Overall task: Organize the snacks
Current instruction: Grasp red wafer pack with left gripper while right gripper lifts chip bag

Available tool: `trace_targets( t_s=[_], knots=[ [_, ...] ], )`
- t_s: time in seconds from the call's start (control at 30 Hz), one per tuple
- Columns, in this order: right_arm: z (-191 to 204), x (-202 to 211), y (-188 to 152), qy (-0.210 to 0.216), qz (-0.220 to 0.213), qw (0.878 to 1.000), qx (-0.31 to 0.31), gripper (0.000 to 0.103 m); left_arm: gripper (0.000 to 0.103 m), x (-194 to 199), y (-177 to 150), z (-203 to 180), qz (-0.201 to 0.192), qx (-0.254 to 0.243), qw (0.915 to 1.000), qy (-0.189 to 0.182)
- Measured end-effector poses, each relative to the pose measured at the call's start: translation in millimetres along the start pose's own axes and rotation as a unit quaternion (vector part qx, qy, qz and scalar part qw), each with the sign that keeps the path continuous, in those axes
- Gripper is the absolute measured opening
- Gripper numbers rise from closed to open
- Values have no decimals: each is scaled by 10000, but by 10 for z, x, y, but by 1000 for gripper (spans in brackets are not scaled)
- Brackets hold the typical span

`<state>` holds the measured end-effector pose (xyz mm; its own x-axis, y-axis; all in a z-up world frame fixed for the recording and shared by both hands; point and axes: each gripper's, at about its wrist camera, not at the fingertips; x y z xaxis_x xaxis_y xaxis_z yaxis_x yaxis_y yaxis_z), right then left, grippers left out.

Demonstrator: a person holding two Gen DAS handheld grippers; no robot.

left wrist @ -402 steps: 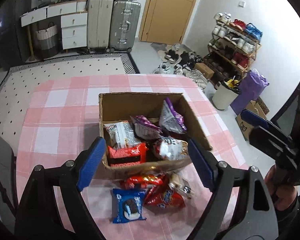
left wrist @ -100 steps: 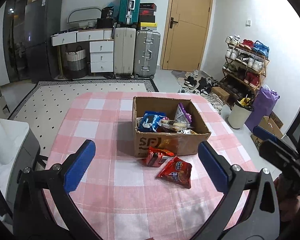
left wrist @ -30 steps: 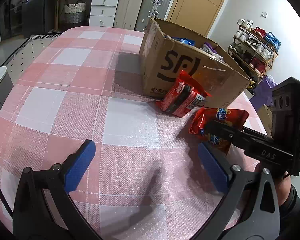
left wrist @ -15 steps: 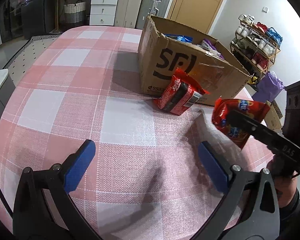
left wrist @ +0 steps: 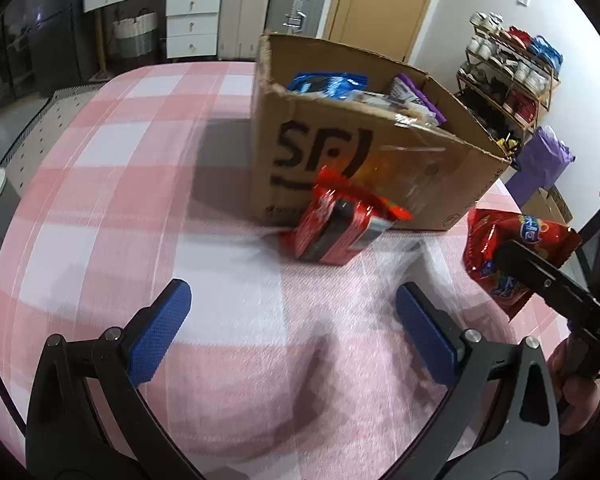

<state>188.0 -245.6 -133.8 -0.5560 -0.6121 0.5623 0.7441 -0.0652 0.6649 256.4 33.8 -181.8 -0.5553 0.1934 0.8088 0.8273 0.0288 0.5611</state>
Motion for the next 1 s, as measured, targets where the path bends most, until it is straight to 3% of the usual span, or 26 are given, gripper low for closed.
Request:
trace_targets(
  t_s=[0.63, 1.0],
  knots=[
    [-60, 124, 25, -5, -290, 9994, -161, 45, 102, -399, 427, -195, 14, 87, 9995, 312],
    [-55, 119, 22, -22, -293, 9994, -176, 45, 102, -498, 541, -231, -10, 112, 9995, 291]
  ],
)
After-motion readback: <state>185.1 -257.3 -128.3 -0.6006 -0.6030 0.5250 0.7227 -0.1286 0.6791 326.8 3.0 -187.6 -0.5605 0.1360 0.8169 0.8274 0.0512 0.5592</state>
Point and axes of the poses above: each gripper's, at about its wrist camera, not at the fingertips, and x roughly against the way its jaws point, z to its left, y to its top, and after that the axes turned 3 degrees about z, right-handed
